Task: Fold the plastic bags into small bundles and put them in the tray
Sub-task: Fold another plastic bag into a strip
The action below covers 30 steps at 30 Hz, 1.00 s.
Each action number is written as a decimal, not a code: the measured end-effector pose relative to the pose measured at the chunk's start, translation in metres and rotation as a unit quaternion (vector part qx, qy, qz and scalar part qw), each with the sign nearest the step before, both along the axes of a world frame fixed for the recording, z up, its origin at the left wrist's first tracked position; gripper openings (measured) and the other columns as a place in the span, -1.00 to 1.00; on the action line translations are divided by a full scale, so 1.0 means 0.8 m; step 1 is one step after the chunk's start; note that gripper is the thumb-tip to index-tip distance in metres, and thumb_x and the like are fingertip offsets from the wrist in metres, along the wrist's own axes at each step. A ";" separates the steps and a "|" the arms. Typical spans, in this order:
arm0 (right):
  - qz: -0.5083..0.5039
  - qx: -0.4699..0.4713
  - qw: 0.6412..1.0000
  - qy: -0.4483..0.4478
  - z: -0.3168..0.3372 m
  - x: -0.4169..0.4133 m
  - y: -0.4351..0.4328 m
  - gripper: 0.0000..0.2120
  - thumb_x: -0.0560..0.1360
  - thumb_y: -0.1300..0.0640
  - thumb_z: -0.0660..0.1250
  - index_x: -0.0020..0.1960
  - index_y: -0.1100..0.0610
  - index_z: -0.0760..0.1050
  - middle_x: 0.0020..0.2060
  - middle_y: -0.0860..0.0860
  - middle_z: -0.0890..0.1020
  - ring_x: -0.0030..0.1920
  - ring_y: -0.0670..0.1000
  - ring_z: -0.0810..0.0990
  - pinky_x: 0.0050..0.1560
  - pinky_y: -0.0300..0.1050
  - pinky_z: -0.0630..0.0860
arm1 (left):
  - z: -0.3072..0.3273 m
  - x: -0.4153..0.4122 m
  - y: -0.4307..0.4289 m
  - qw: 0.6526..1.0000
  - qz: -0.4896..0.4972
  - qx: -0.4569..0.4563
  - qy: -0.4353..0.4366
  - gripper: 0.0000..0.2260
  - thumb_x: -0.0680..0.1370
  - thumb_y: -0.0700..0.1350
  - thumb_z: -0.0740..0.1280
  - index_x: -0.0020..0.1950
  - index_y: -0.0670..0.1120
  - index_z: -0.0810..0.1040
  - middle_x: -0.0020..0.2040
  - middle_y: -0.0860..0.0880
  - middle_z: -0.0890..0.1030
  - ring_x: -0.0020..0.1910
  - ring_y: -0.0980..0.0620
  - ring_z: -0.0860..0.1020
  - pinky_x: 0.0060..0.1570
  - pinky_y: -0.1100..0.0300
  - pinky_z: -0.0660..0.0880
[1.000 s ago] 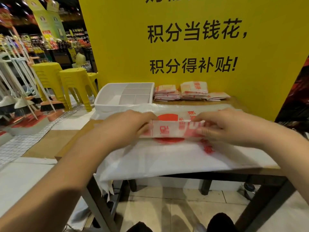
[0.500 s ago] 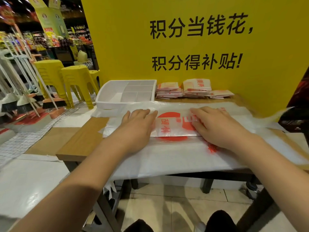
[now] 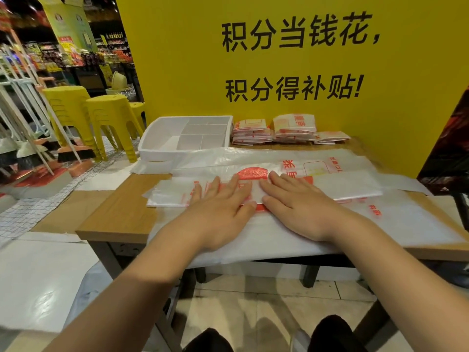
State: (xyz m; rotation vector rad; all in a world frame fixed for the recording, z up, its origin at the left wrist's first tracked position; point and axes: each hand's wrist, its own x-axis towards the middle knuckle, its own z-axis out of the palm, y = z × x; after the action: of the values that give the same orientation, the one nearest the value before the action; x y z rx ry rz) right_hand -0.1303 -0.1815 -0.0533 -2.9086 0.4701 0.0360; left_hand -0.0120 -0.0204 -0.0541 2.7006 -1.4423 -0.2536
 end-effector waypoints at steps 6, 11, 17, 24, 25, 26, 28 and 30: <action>-0.101 0.007 0.994 0.027 0.002 -0.056 -0.068 -0.45 0.66 -0.25 -0.19 0.61 -0.19 -0.18 0.61 -0.12 -0.20 0.59 -0.10 -0.21 0.56 -0.04 -0.22 | 0.004 0.045 0.061 0.995 0.097 0.017 -0.003 -0.47 0.61 0.33 -0.22 0.57 0.31 -0.23 0.61 0.08 -0.28 0.59 0.00 -0.29 0.54 -0.12 -0.30; -0.148 0.005 0.988 0.045 0.002 -0.074 -0.093 -0.42 0.64 -0.27 -0.17 0.61 -0.18 -0.18 0.61 -0.06 -0.21 0.60 -0.05 -0.20 0.56 0.00 -0.22 | 0.007 0.045 0.066 0.993 0.109 0.035 -0.001 -0.39 0.54 0.40 -0.24 0.57 0.30 -0.27 0.60 0.07 -0.32 0.58 -0.01 -0.32 0.50 -0.24 -0.34; -0.162 -0.006 0.986 0.050 0.001 -0.072 -0.091 -0.41 0.64 -0.26 -0.21 0.63 -0.12 -0.19 0.61 -0.03 -0.20 0.61 -0.02 -0.21 0.57 0.05 -0.22 | 0.014 0.044 0.063 0.991 0.119 0.068 0.000 -0.25 0.41 0.49 -0.29 0.58 0.28 -0.27 0.62 0.05 -0.29 0.59 -0.09 -0.29 0.43 -0.29 -0.42; -0.029 -0.032 0.999 -0.019 0.021 -0.068 -0.058 -0.37 0.61 -0.31 -0.03 0.62 -0.12 0.02 0.61 -0.14 -0.09 0.60 -0.08 -0.09 0.59 -0.02 -0.09 | 0.044 0.029 0.056 0.989 -0.043 0.020 -0.141 -0.50 0.66 0.21 0.06 0.60 0.17 0.11 0.58 0.09 0.25 0.55 0.07 0.18 0.53 -0.21 -0.26; -0.008 -0.010 1.000 -0.022 0.025 -0.067 -0.051 -0.33 0.57 -0.37 0.02 0.61 -0.14 0.06 0.61 -0.18 -0.05 0.59 -0.09 -0.01 0.59 -0.03 -0.01 | 0.049 0.025 0.053 0.988 -0.062 0.020 -0.140 -0.53 0.67 0.14 0.09 0.59 0.18 0.14 0.52 0.11 0.35 0.50 0.08 0.29 0.56 -0.19 -0.17; 0.010 -0.001 1.000 -0.025 0.027 -0.064 -0.045 -0.30 0.54 -0.40 0.05 0.61 -0.15 0.09 0.61 -0.19 0.01 0.58 -0.10 0.06 0.58 -0.04 0.07 | 0.053 0.020 0.051 0.987 -0.073 0.026 -0.140 -0.53 0.67 0.07 0.12 0.58 0.19 0.15 0.47 0.11 0.42 0.44 0.07 0.37 0.56 -0.13 -0.06; 0.039 -0.039 0.998 -0.038 0.029 -0.056 -0.041 -0.27 0.51 -0.45 0.05 0.58 -0.14 0.18 0.57 -0.17 0.21 0.53 -0.08 0.24 0.52 -0.03 0.23 | 0.059 0.013 0.045 0.984 -0.078 0.040 -0.156 -0.53 0.66 -0.02 0.14 0.57 0.20 0.17 0.37 0.09 0.50 0.32 0.01 0.45 0.47 -0.01 0.17; 0.053 -0.095 0.992 -0.056 0.033 -0.049 -0.037 -0.30 0.50 -0.47 0.06 0.53 -0.14 0.26 0.46 -0.16 0.40 0.41 -0.05 0.41 0.38 -0.01 0.40 | 0.063 0.014 0.041 0.980 -0.081 0.029 -0.182 -0.58 0.66 -0.06 0.14 0.51 0.21 0.27 0.31 0.09 0.54 0.28 -0.02 0.47 0.41 0.02 0.24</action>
State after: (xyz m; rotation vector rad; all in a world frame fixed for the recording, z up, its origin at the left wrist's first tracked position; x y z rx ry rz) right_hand -0.1694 -0.2115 -0.0268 -3.0981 0.3160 -0.1664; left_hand -0.0010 0.0122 -0.0040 2.7830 -1.7764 0.2081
